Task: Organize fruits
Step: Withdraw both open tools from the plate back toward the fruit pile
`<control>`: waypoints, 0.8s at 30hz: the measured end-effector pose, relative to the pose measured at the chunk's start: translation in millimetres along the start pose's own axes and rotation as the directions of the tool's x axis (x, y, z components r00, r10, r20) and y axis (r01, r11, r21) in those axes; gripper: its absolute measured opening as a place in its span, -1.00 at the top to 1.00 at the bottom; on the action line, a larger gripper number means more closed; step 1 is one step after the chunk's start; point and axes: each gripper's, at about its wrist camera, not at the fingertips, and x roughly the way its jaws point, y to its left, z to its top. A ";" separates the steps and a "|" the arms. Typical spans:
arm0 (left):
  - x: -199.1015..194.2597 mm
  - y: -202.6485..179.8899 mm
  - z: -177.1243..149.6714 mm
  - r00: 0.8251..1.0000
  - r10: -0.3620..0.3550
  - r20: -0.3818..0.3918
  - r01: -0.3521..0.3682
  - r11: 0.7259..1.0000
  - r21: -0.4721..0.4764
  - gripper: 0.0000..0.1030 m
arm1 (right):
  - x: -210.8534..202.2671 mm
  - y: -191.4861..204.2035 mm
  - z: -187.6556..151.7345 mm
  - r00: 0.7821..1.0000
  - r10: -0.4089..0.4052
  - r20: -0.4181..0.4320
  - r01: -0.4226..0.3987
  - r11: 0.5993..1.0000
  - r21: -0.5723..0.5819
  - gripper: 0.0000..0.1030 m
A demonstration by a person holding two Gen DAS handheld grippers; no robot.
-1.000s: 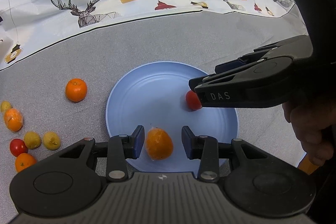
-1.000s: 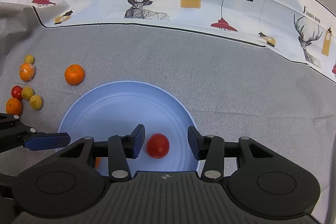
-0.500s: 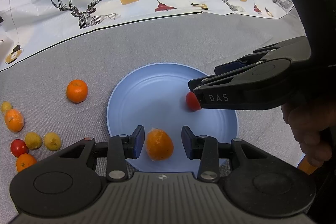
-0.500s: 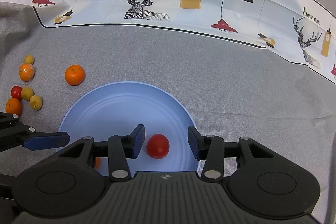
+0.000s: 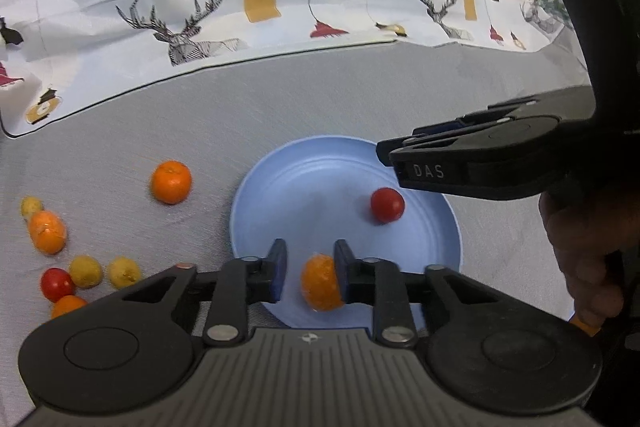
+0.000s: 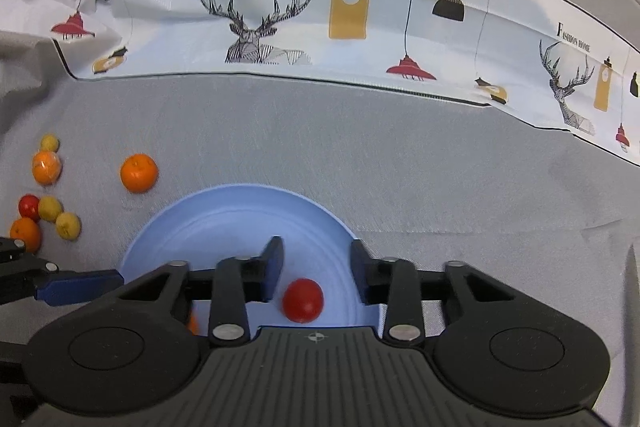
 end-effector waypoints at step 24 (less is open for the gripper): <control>-73.6 184.0 -29.3 0.987 0.161 -0.013 -0.143 0.834 -0.533 0.80 | -20.1 125.1 9.5 0.909 0.416 0.020 -0.411 0.904 -0.116 0.62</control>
